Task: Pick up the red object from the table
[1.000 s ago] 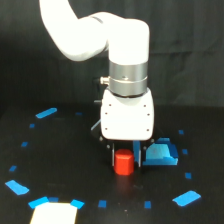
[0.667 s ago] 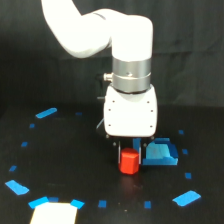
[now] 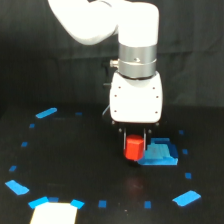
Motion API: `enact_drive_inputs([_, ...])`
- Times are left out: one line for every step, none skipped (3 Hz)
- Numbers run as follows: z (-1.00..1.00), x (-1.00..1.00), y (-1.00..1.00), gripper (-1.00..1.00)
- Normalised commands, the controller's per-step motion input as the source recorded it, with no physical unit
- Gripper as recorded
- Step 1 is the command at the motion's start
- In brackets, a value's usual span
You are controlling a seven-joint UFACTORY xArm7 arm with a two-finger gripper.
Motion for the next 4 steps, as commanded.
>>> enact_drive_inputs([1.0,1.0,0.88,-0.72])
enact_drive_inputs([1.0,0.22,0.73,-0.59])
enact_drive_inputs([1.0,0.26,0.53,-0.85])
enact_drive_inputs([1.0,0.01,0.42,-0.47])
